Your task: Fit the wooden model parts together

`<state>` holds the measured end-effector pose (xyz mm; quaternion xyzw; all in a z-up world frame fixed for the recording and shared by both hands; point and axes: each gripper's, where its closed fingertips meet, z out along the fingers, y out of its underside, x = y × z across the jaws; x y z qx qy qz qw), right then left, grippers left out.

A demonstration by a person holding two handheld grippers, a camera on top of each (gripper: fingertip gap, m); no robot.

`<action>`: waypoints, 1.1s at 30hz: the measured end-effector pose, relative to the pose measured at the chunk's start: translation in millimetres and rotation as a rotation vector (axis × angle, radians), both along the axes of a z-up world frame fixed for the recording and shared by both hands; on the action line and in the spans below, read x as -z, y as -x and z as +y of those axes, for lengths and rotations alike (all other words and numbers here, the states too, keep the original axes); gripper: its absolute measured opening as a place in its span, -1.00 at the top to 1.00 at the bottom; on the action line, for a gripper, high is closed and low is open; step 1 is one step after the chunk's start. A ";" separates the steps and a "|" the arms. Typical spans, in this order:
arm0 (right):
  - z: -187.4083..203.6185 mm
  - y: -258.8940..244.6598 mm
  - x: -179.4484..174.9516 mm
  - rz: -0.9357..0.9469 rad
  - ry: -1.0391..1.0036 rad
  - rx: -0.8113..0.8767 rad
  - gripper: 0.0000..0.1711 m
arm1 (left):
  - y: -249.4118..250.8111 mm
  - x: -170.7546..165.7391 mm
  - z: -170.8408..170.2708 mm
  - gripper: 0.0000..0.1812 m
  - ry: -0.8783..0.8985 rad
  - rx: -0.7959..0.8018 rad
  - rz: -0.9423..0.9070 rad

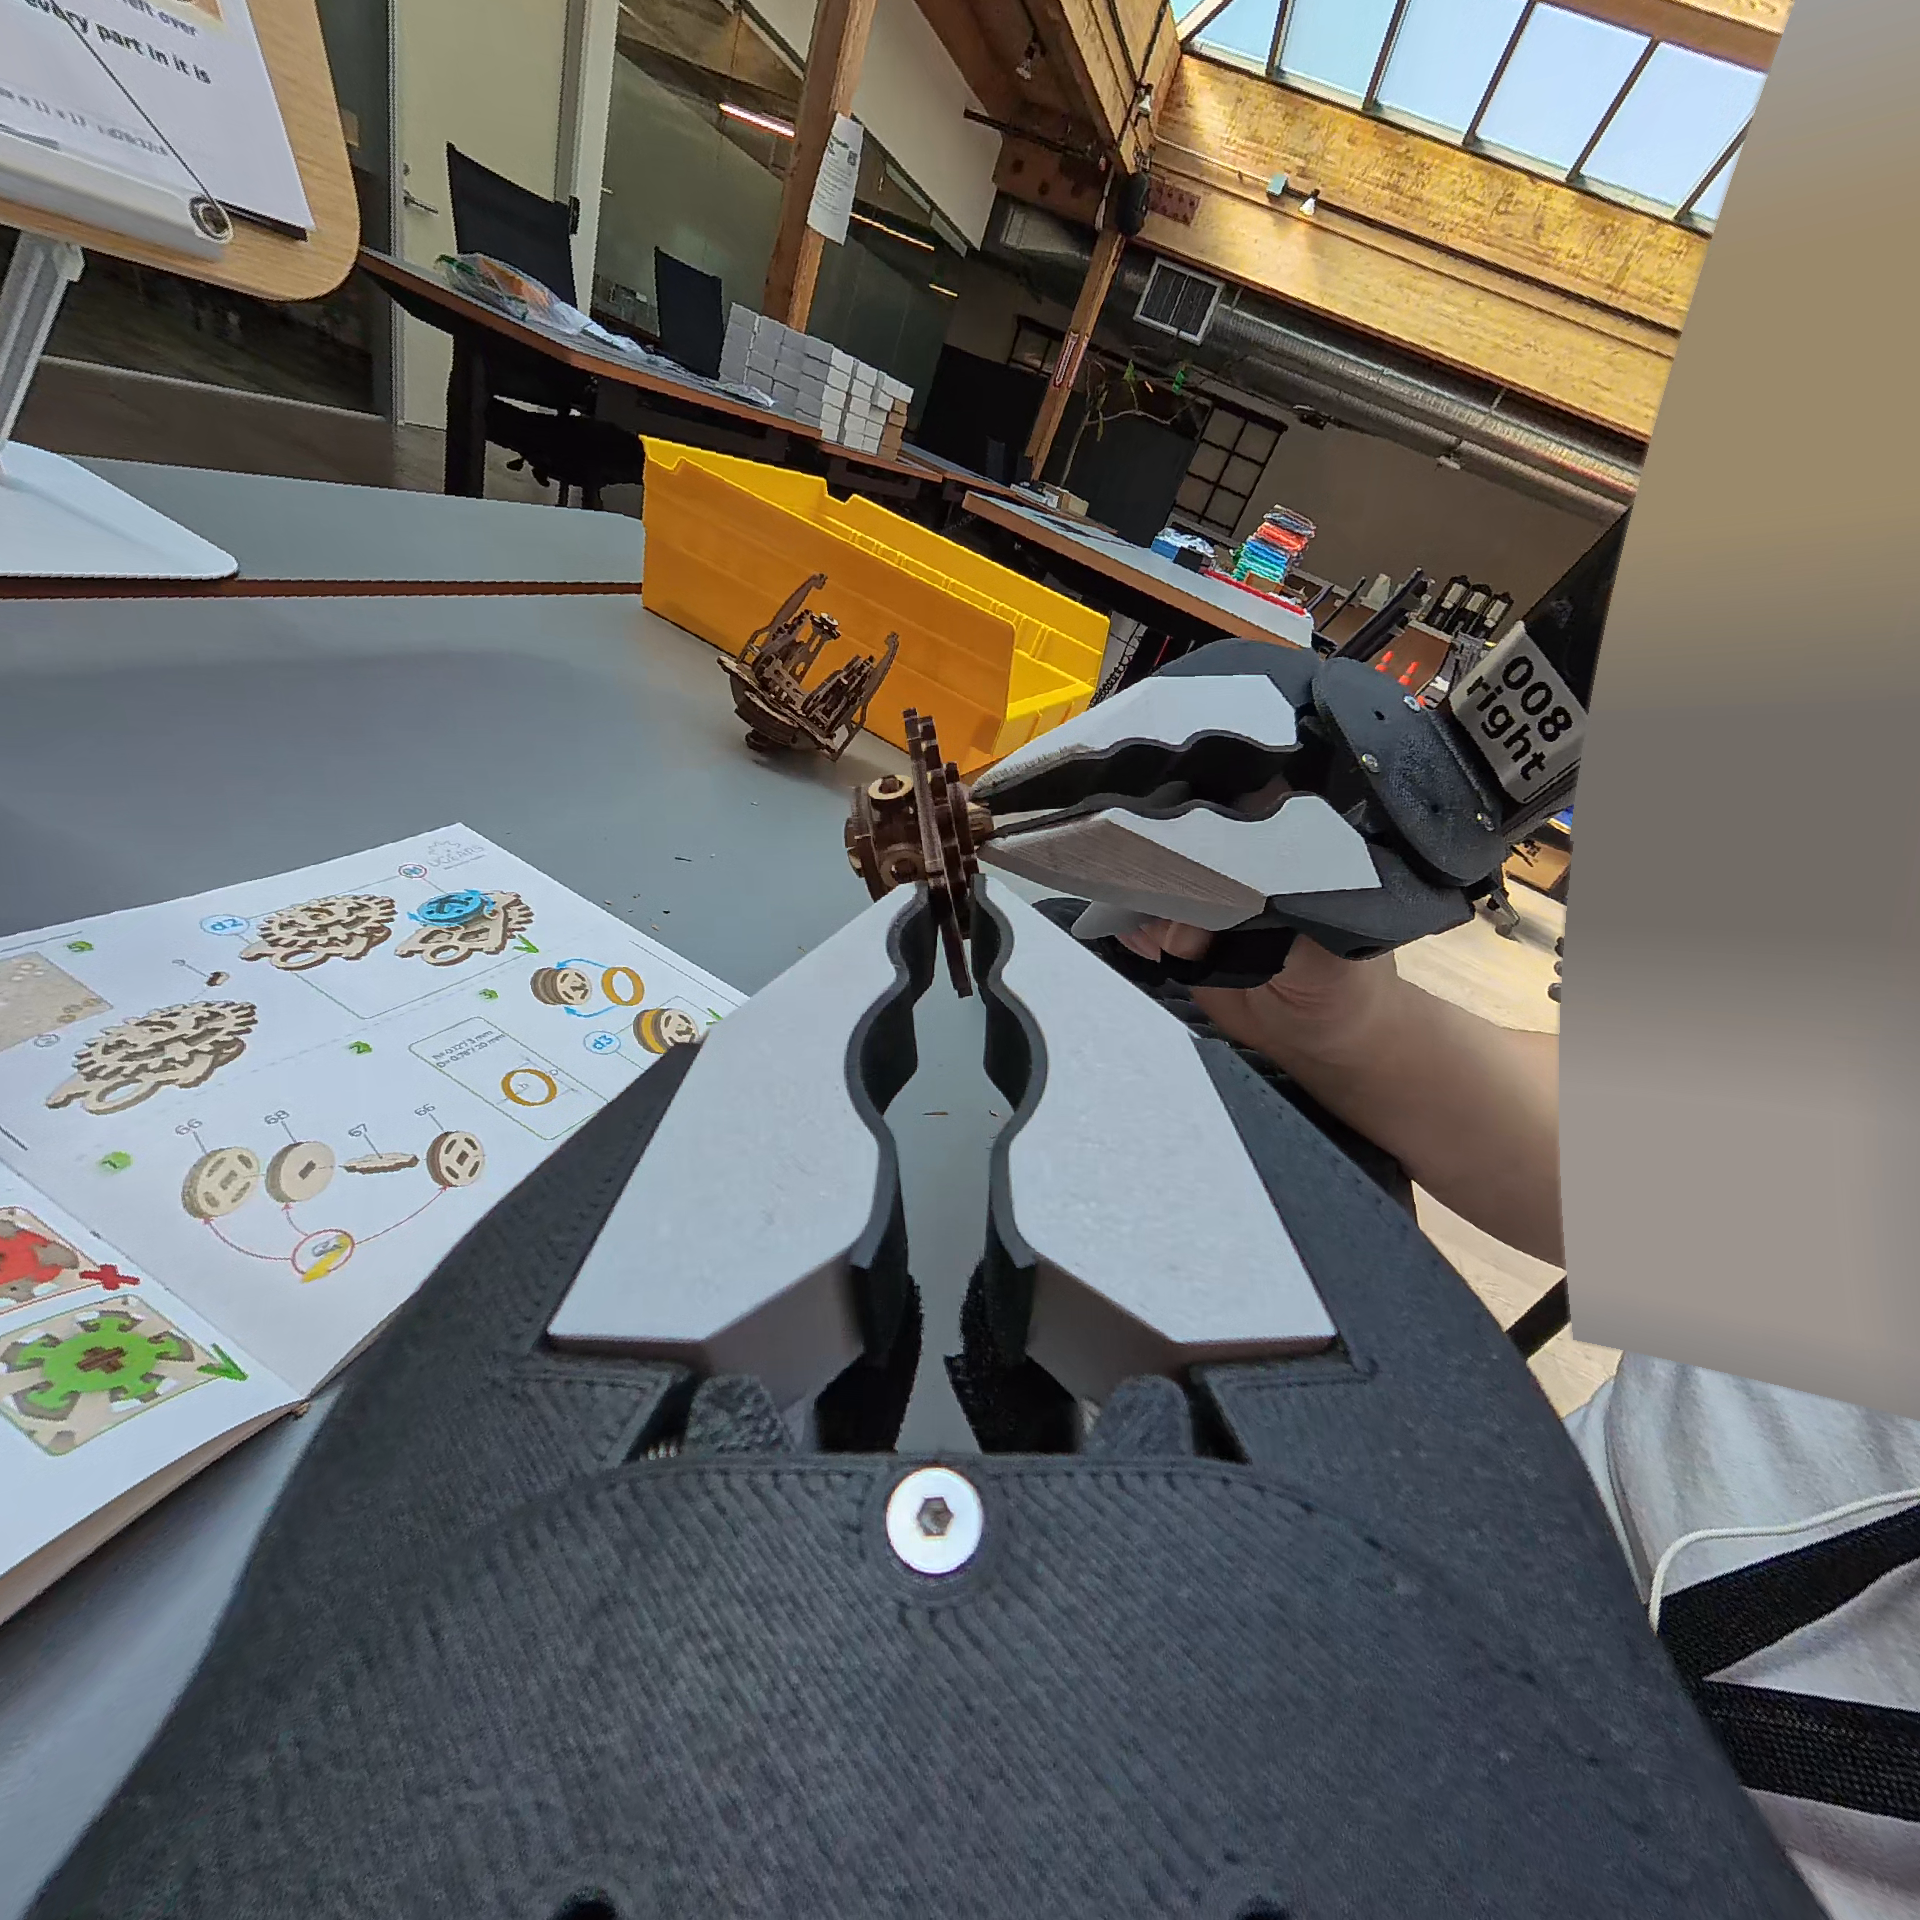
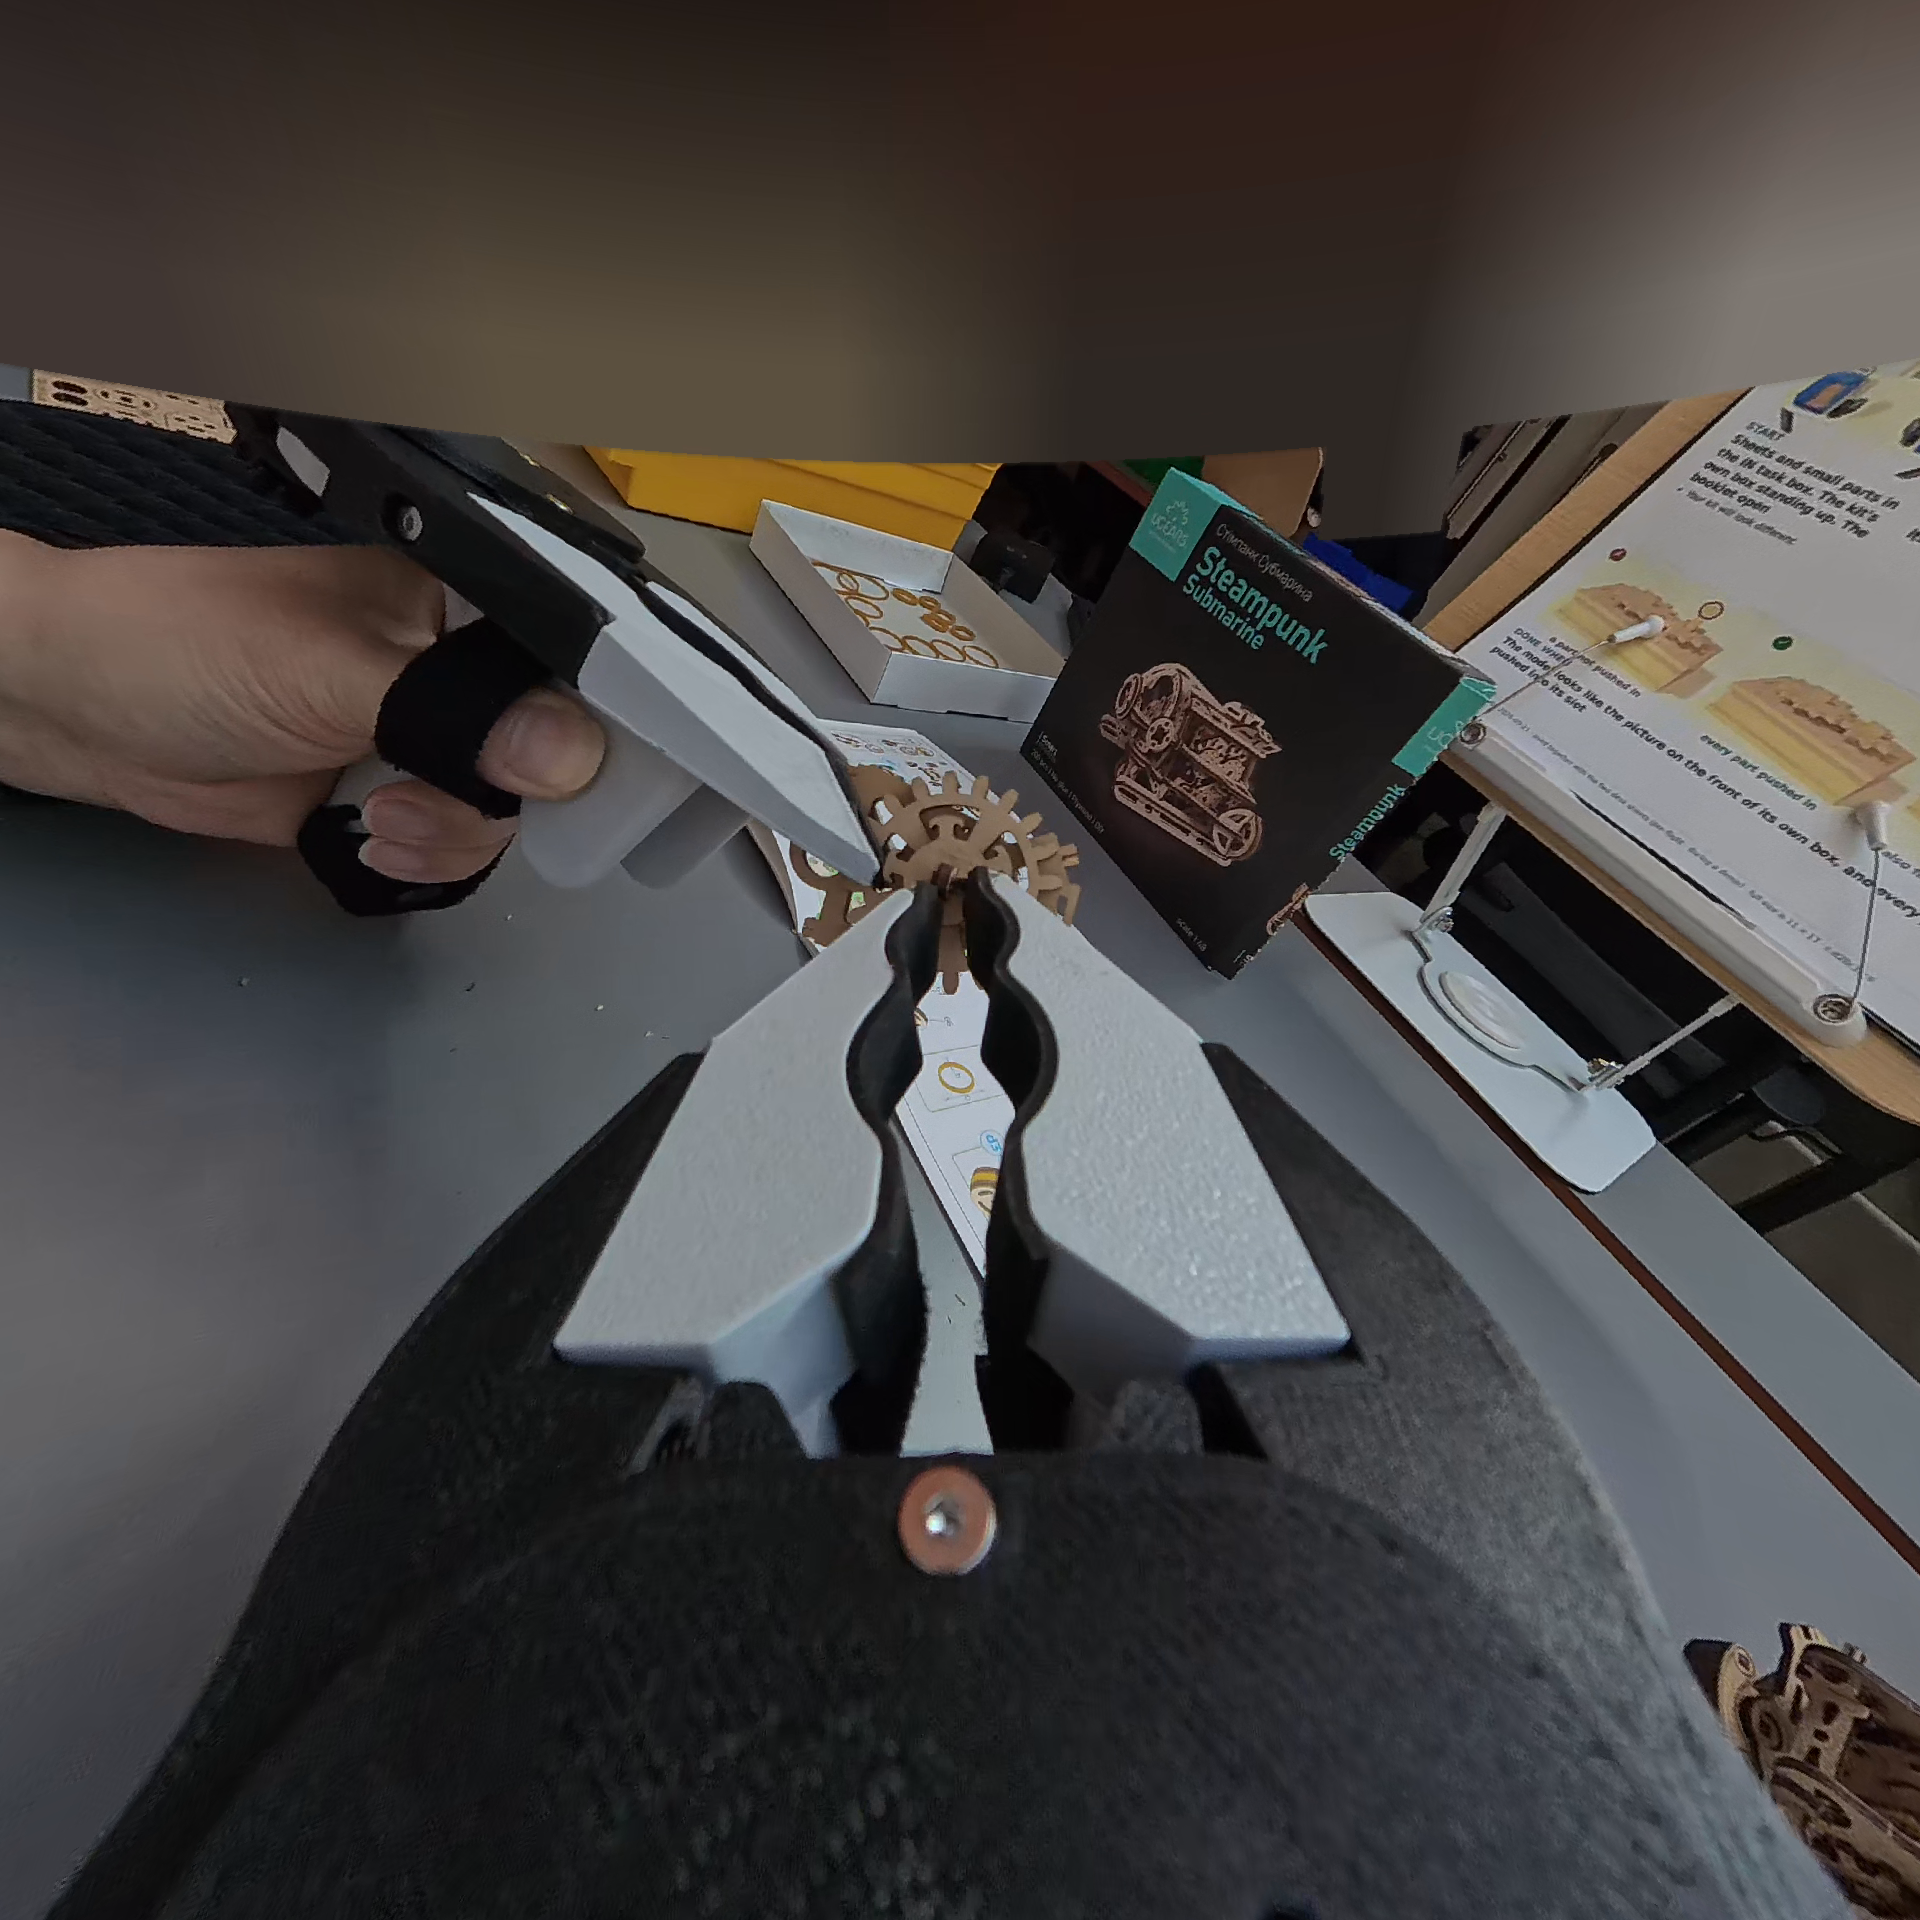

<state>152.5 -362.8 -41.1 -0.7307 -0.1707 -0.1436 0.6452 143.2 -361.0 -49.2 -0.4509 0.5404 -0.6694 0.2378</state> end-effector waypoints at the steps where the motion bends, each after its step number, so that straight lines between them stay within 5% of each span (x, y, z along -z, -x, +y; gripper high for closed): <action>1: -0.2 0.2 -0.1 -0.005 -0.002 -0.001 0.94 | 0.1 0.1 0.1 0.96 0.000 0.001 0.001; 27: 1.3 1.3 -5.5 0.087 -0.061 -0.035 0.93 | -0.5 -1.9 2.7 0.96 0.027 0.013 -0.017; 33: -8.4 2.0 -4.0 0.001 -0.029 -0.121 0.91 | -0.5 15.0 -0.8 0.96 0.176 0.173 0.156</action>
